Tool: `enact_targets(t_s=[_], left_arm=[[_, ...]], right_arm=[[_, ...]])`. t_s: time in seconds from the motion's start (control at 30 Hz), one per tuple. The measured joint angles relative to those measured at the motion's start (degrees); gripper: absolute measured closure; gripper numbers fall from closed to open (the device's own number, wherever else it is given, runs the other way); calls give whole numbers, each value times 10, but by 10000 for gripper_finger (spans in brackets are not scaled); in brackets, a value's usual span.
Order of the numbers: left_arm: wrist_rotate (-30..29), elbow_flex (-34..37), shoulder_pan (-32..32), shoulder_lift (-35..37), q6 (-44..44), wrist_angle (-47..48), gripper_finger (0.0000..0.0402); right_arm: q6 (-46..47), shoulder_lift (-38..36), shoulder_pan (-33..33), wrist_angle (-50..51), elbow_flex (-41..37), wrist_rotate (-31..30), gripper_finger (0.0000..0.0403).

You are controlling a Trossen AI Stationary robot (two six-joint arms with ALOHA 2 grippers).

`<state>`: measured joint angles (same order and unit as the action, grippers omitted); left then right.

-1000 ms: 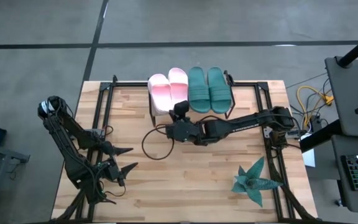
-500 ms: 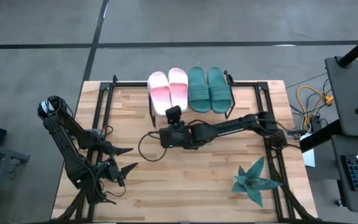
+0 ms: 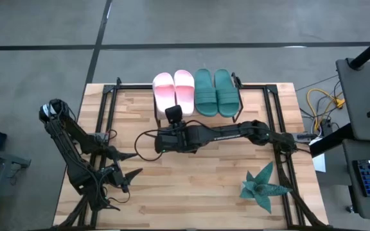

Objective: Pick and place slides into the shelf
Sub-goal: Adjust the left pink slipper on the shelf

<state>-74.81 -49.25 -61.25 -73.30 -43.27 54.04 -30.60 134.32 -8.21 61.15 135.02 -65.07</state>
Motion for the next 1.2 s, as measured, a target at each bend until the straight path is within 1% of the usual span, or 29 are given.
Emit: enact_targets(t_s=[0.07, 0.27, 0.5, 0.73, 0.77, 0.8, 0.83, 0.93, 0.97, 1.0, 1.1, 1.2], left_arm=[[2, 0, 0, 0, 0, -1, 98], [2, 0, 0, 0, 0, -1, 98], [3, 0, 0, 0, 0, -1, 98], [7, 0, 0, 0, 0, -2, 98], [7, 0, 0, 0, 0, -2, 98], [7, 0, 0, 0, 0, -2, 98], [7, 0, 0, 0, 0, -2, 98], [8, 0, 0, 0, 0, -2, 98], [11, 0, 0, 0, 0, -2, 98], [12, 0, 0, 0, 0, -2, 98], [13, 0, 0, 0, 0, -2, 98], [15, 0, 0, 0, 0, -1, 98]], right_arm=[[-13, -3, -1, -1, 0, -8, 394], [-13, -7, -12, 17, 0, -44, 395], [-8, -9, -37, 30, 0, -42, 395], [5, -11, -34, 32, 0, -39, 395], [3, -14, -30, 31, 0, -29, 395], [2, -18, -27, 29, 0, -5, 395], [2, -24, -20, 29, 0, 46, 395], [9, -46, 17, 19, 0, 268, 394], [14, -52, 30, 10, 0, 311, 393], [18, -57, 41, 5, 0, 326, 392], [-13, -65, 68, 0, 0, 293, 378], [-46, -65, 92, -18, 0, 290, 350]])
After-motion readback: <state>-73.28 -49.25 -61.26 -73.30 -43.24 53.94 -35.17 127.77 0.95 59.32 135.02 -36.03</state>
